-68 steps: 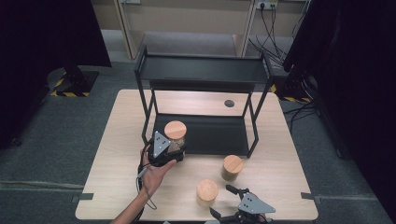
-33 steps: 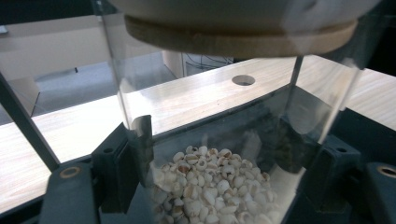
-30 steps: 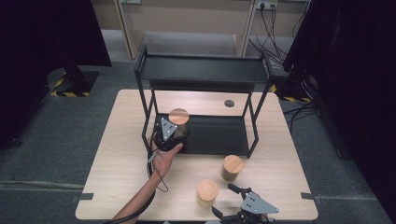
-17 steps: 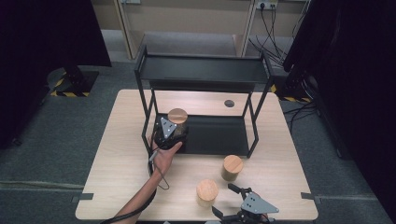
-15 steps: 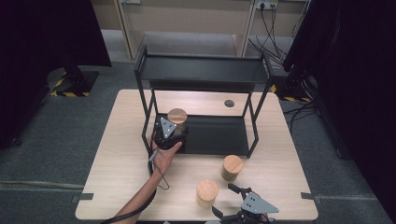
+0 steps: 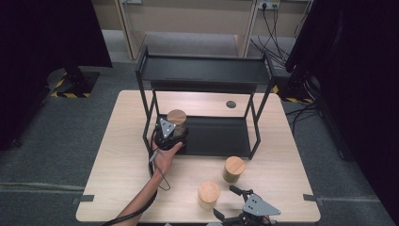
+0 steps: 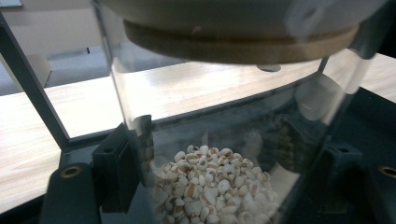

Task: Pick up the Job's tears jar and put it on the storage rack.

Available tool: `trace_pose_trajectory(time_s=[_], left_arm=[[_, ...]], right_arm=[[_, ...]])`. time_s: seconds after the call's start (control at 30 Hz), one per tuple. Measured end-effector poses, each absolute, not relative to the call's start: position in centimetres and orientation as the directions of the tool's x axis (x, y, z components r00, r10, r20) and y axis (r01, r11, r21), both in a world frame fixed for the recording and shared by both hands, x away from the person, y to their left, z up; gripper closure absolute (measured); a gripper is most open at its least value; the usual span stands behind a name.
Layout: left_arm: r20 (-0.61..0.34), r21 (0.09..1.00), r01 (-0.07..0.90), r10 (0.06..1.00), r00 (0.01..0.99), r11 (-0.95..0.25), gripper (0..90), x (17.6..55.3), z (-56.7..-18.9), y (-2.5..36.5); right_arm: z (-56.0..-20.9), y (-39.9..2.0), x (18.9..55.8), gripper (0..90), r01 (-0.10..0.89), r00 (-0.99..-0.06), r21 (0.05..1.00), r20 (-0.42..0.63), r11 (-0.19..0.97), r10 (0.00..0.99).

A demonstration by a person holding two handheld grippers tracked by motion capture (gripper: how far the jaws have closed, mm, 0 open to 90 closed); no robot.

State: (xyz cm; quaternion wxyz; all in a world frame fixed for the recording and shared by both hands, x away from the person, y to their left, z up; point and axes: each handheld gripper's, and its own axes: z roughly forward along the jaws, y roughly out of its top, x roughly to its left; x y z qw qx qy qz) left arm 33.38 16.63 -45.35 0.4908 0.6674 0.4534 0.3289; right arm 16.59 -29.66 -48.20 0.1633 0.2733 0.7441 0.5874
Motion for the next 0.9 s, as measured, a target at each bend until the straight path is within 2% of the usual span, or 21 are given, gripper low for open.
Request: trace_pose_trajectory(time_s=[0.17, 0.4, 0.9], left_arm=[[0.006, 0.952, 0.281, 0.926, 0.376, -0.120, 23.8, 33.2, -45.3, 16.7], [0.021, 0.947, 0.291, 0.929, 0.370, -0.138, 9.7, 32.2, -44.8, 16.4], [0.034, 0.949, 0.279, 0.925, 0.379, -0.149, 2.6, 29.8, -43.3, 16.2]], right_arm=[[-48.2, -29.7, 16.6, 4.0, 0.216, -0.797, 0.963, 0.079, 0.161, 0.599], [-48.2, -29.6, 16.6, 4.0, 0.218, -0.798, 0.962, 0.079, 0.164, 0.597], [-48.2, -29.6, 16.5, 4.0, 0.213, -0.799, 0.964, 0.076, 0.162, 0.597]])
